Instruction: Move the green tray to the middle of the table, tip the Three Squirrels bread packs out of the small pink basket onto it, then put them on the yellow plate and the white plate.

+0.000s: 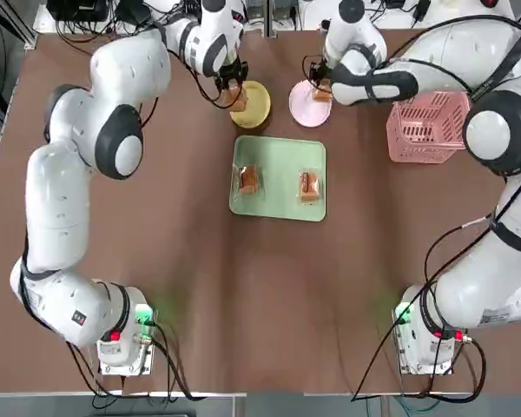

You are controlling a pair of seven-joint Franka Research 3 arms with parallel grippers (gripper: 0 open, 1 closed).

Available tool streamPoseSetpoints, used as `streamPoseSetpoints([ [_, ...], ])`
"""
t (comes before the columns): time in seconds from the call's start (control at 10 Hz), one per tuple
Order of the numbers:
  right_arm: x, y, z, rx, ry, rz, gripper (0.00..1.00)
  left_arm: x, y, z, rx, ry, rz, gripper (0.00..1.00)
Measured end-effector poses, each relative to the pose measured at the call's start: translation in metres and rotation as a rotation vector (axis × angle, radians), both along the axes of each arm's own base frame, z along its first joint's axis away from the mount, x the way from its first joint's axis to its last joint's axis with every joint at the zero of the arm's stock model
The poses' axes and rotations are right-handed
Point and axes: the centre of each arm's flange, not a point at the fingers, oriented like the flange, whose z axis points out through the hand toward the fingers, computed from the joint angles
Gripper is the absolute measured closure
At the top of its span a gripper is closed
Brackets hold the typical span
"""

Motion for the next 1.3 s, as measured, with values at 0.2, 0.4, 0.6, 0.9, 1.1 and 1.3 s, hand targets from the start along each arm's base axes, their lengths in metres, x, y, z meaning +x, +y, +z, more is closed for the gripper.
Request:
streamPoseSetpoints([
  [0.2, 0.025, 0.0, -0.009, 0.021, -0.002, -0.014, 0.5, 0.008, -0.005, -0.011, -0.024, -0.032, 0.024, 0.6],
  [0.4, 0.036, -0.002, -0.035, 0.028, 0.024, -0.023, 0.5, 0.015, -0.004, -0.015, -0.042, -0.064, 0.055, 0.6],
  [0.6, 0.035, 0.006, -0.061, 0.032, 0.056, -0.016, 0.5, 0.02, -0.01, -0.019, -0.053, -0.08, 0.076, 0.59],
  [0.9, 0.03, 0.021, -0.079, 0.038, 0.076, 0.0, 0.54, 0.006, -0.041, -0.035, -0.021, -0.137, 0.09, 0.54],
  [1.1, 0.028, 0.025, -0.084, 0.038, 0.082, 0.005, 0.39, -0.002, -0.053, -0.038, -0.017, -0.149, 0.086, 0.48],
  [1.3, 0.031, 0.025, -0.081, 0.041, 0.077, 0.003, 0.16, 0.003, -0.047, -0.038, -0.012, -0.154, 0.094, 0.17],
])
